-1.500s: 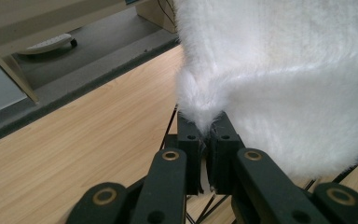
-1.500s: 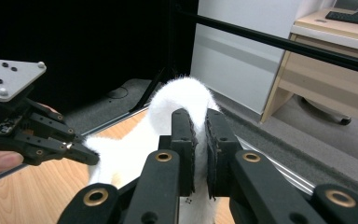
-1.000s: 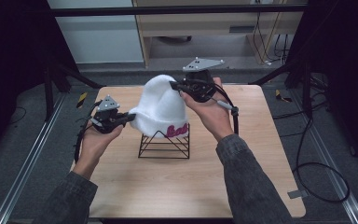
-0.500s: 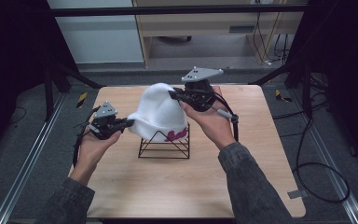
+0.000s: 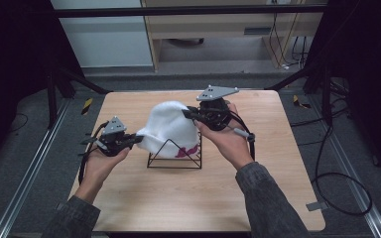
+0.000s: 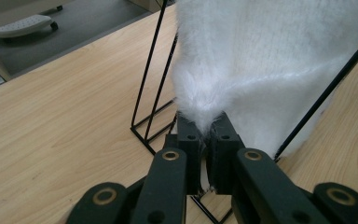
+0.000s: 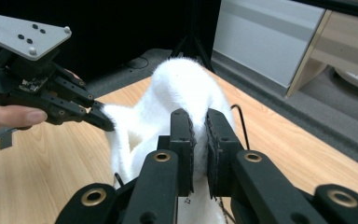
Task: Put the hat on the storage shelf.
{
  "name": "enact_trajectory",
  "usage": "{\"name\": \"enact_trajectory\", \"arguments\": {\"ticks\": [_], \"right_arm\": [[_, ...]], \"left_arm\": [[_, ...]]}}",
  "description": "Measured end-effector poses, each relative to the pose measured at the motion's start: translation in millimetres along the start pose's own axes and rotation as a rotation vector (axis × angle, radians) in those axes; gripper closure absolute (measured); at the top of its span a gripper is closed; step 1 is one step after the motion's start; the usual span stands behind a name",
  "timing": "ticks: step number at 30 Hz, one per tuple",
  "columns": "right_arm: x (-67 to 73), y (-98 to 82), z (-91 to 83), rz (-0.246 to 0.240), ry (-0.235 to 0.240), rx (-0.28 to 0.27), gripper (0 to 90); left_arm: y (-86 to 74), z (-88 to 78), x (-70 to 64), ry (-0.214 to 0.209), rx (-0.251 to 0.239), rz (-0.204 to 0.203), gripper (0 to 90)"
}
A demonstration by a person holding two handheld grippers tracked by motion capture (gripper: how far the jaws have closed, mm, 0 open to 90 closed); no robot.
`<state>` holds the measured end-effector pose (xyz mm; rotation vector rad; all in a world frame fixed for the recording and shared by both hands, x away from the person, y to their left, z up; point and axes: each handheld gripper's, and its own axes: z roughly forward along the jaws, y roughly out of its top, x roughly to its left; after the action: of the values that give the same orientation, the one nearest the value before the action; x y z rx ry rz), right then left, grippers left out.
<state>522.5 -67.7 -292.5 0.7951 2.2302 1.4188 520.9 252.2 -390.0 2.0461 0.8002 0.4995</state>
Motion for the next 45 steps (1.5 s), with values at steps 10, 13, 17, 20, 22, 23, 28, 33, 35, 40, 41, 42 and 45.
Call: {"name": "enact_trajectory", "arguments": {"ticks": [10, 13, 17, 20, 22, 23, 28, 33, 35, 40, 41, 42, 45], "right_arm": [[4.0, -7.2, 3.1, 0.006, 0.024, 0.009, 82.8], [6.3, -7.7, 4.3, 0.004, 0.029, 0.016, 82.4], [8.5, -10.4, 6.4, -0.001, 0.035, 0.031, 81.9], [10.1, -13.4, 8.0, 0.002, 0.038, 0.042, 81.8], [10.7, -14.9, 8.3, 0.001, 0.04, 0.046, 81.7], [11.0, -15.6, 8.7, 0.0, 0.042, 0.045, 81.6], [11.4, -19.3, 9.9, 0.007, 0.043, 0.054, 81.3], [12.1, -23.4, 11.9, 0.004, 0.043, 0.068, 80.3], [11.7, -25.3, 12.5, 0.009, 0.041, 0.072, 79.9], [11.7, -27.6, 13.9, 0.009, 0.031, 0.086, 79.8], [12.2, -27.7, 14.2, 0.01, 0.033, 0.086, 79.7], [12.7, -27.9, 14.4, 0.005, 0.033, 0.088, 79.4], [14.7, -29.4, 14.6, 0.004, 0.038, 0.091, 77.3]], "left_arm": [[-7.6, 2.5, -0.6, -0.006, 0.015, -0.003, 85.2], [-10.1, 3.4, -0.8, -0.007, 0.018, -0.007, 85.2], [-17.1, 5.7, -2.7, -0.015, 0.023, -0.013, 85.2], [-20.1, 7.1, -3.4, -0.021, 0.027, -0.015, 85.2], [-21.5, 7.3, -2.9, -0.023, 0.026, -0.018, 85.2], [-22.1, 7.5, -2.9, -0.022, 0.025, -0.02, 85.2], [-25.5, 9.9, -4.7, -0.025, 0.031, -0.02, 85.2], [-30.6, 14.2, -6.6, -0.031, 0.04, -0.021, 85.2], [-32.3, 15.6, -6.7, -0.035, 0.045, -0.022, 85.2], [-34.8, 18.2, -6.7, -0.038, 0.053, -0.023, 85.2], [-35.2, 18.7, -6.5, -0.038, 0.054, -0.024, 85.2], [-35.7, 19.1, -6.0, -0.039, 0.056, -0.023, 85.2], [-38.3, 20.7, -4.5, -0.044, 0.061, -0.035, 85.2]]}}
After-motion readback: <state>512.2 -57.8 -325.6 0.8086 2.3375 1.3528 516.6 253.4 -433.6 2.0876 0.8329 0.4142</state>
